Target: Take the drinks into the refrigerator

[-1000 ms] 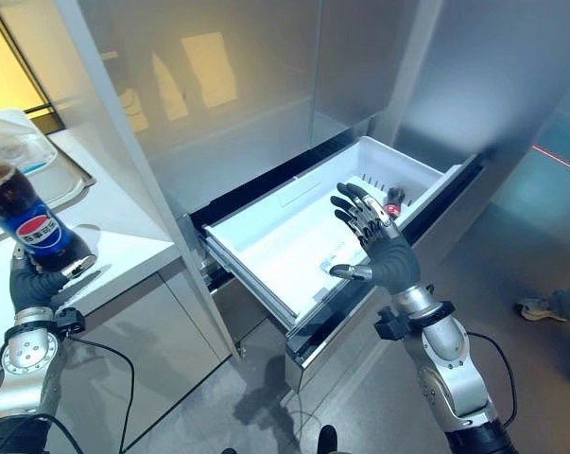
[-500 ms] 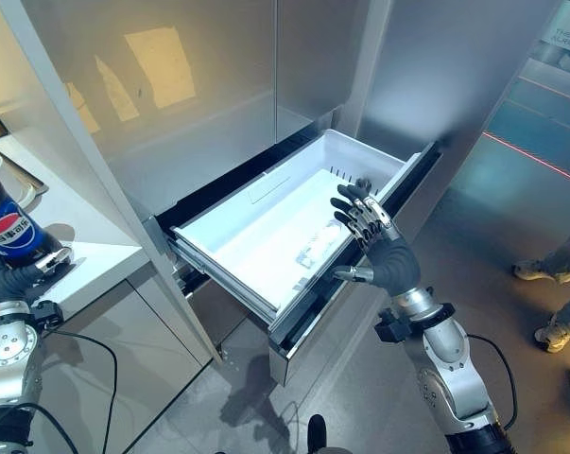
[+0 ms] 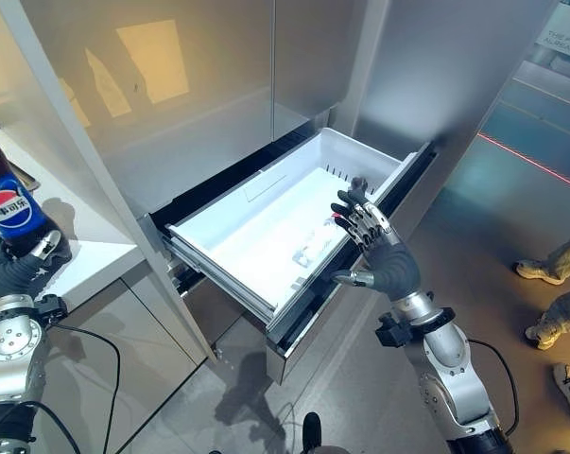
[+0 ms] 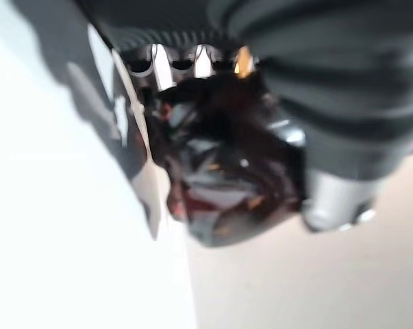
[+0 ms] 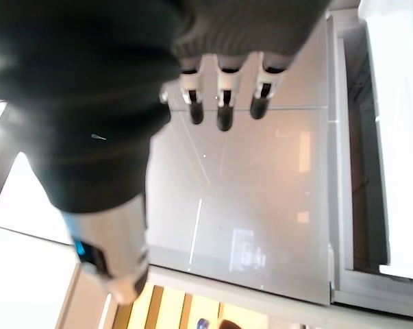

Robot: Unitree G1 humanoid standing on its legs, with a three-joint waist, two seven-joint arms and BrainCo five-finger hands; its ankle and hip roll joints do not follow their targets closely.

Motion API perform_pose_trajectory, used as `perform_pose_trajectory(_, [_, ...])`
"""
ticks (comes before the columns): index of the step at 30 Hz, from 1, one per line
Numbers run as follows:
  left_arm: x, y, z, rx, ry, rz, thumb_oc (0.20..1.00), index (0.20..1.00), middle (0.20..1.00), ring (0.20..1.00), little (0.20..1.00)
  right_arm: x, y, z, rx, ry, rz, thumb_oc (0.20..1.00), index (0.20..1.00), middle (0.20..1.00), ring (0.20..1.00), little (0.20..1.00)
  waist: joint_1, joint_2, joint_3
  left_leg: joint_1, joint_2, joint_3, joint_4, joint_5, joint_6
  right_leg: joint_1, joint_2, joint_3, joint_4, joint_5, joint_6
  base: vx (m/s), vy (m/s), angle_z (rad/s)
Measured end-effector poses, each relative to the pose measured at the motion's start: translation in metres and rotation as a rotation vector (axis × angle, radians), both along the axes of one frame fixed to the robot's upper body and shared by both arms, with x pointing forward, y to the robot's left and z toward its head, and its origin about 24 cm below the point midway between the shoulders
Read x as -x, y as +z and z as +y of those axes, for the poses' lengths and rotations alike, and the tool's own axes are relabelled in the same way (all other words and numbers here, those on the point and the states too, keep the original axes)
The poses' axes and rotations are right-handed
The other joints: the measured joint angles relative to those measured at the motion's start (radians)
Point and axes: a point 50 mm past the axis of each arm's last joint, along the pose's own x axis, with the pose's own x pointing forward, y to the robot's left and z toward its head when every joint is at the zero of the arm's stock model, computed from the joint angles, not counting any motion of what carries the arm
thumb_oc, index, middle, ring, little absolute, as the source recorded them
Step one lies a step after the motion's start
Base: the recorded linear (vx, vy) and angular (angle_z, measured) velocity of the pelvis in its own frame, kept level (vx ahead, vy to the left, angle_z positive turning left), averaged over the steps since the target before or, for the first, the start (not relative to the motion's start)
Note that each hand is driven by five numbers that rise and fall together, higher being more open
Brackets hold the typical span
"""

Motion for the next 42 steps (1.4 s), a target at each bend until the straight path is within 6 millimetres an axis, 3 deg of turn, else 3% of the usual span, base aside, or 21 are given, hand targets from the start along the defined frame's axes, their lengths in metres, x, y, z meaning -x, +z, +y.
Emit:
perform_pose_trajectory(10, [-0.002, 0.000, -0.007, 0.014, -0.053, -0.005, 0.200, 0.200, 0.200, 0.200, 0.200, 0.001, -0.002, 0.000, 0.003, 0.002, 0.010, 1.000, 1.000, 1.000, 1.000, 1.000, -0.018, -0.007, -0.003, 0.015, 0.000, 0.001, 0.000, -0.001, 0.000, 0.015, -0.001, 0.000, 0.000, -0.001, -0.001, 0.00, -0.001, 0.00])
perform_pose_trajectory(20, [0.003, -0.006, -0.047, 0.157, -0.194, -0.115, 0.200, 0.200, 0.200, 0.200, 0.200, 0.002, -0.004, 0.000, 0.009, -0.003, 0.015, 1.000, 1.000, 1.000, 1.000, 1.000, -0.017, 0.002, 0.003, 0.020, 0.000, -0.005, 0.004, 0.002, -0.004, 0.024, -0.002, -0.007, 0.000, 0.006, -0.010, 0.00, 0.000, 0.00])
perform_pose_trajectory(31, [0.025, -0.017, -0.081, 0.306, -0.378, -0.162, 0.200, 0.200, 0.200, 0.200, 0.200, 0.001, -0.002, -0.007, 0.051, -0.054, -0.010, 1.000, 1.000, 1.000, 1.000, 1.000, -0.012, 0.019, 0.011, 0.017, 0.004, -0.041, 0.004, 0.004, -0.002, 0.040, -0.007, -0.042, -0.001, -0.001, -0.014, -0.01, -0.007, 0.10])
perform_pose_trajectory(35, [0.032, -0.013, -0.093, 0.359, -0.475, -0.199, 0.200, 0.200, 0.200, 0.200, 0.200, -0.001, -0.001, -0.018, 0.051, -0.123, -0.013, 1.000, 1.000, 1.000, 1.000, 1.000, -0.008, 0.020, 0.012, 0.016, 0.002, -0.058, 0.004, 0.005, -0.001, 0.049, -0.013, -0.059, -0.001, -0.007, -0.012, -0.01, -0.016, 0.13])
perform_pose_trajectory(36, [0.033, -0.010, -0.100, 0.376, -0.520, -0.219, 0.200, 0.200, 0.200, 0.200, 0.200, -0.003, -0.004, -0.021, 0.051, -0.139, 0.003, 1.000, 1.000, 1.000, 1.000, 1.000, 0.013, 0.021, 0.012, 0.015, 0.002, -0.059, 0.005, 0.005, 0.000, 0.050, -0.014, -0.060, -0.001, -0.006, -0.012, 0.00, 0.000, 0.00])
perform_pose_trajectory(42, [0.032, 0.000, -0.122, 0.405, -0.694, -0.265, 0.200, 0.200, 0.200, 0.200, 0.200, -0.010, -0.017, -0.027, 0.061, -0.176, 0.059, 1.000, 1.000, 1.000, 1.000, 1.000, 0.038, 0.021, 0.012, 0.014, 0.000, -0.068, 0.004, 0.005, 0.004, 0.053, -0.017, -0.068, -0.001, -0.007, -0.011, -0.01, -0.010, 0.04])
